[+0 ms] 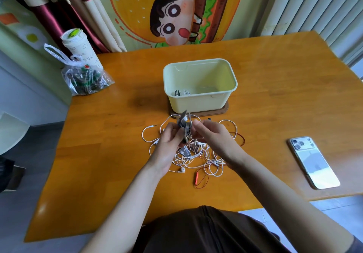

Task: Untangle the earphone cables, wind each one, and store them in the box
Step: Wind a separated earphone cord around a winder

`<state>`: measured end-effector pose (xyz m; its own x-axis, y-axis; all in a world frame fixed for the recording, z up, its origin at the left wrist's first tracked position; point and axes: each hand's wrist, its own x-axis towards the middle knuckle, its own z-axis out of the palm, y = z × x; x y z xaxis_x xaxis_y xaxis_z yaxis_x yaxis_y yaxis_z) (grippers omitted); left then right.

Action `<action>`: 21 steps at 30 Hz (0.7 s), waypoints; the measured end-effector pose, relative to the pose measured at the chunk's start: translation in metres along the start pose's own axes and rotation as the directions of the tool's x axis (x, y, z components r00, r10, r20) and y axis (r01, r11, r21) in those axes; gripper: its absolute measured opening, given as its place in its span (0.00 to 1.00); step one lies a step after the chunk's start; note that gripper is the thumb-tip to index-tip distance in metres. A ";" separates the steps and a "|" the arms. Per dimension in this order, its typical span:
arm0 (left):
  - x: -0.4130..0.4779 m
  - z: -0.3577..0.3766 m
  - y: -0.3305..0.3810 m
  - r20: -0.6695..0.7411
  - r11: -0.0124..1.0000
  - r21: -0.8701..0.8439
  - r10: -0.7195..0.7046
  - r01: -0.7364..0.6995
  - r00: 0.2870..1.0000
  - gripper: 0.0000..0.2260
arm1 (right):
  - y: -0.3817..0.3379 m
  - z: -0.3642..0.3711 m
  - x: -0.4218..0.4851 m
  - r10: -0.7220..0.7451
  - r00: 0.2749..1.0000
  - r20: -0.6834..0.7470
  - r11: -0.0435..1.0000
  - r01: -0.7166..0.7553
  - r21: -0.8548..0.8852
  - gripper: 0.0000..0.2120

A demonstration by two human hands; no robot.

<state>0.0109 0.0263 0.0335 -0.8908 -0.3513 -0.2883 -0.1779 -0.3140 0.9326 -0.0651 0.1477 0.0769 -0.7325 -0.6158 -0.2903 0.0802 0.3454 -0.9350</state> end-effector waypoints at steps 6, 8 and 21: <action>-0.002 -0.002 0.000 0.022 0.991 0.126 0.046 -0.049 0.999 0.07 | 0.001 0.000 0.000 0.053 0.998 0.030 0.989 -0.057 0.133 0.05; -0.002 -0.002 -0.002 0.024 0.990 0.128 0.049 -0.051 0.999 0.05 | 0.002 0.002 -0.002 0.033 0.999 0.012 0.994 -0.035 0.108 0.03; -0.002 -0.010 -0.007 0.067 0.922 0.350 0.151 -0.165 0.986 0.02 | 0.006 -0.009 0.002 0.073 0.994 -0.077 0.989 -0.062 0.136 0.06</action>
<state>0.0180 0.0202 0.0256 -0.9333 -0.3352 -0.1286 -0.1632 0.0772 0.9836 -0.0721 0.1550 0.0724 -0.7743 -0.5328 -0.3415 0.2167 0.2839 -0.9341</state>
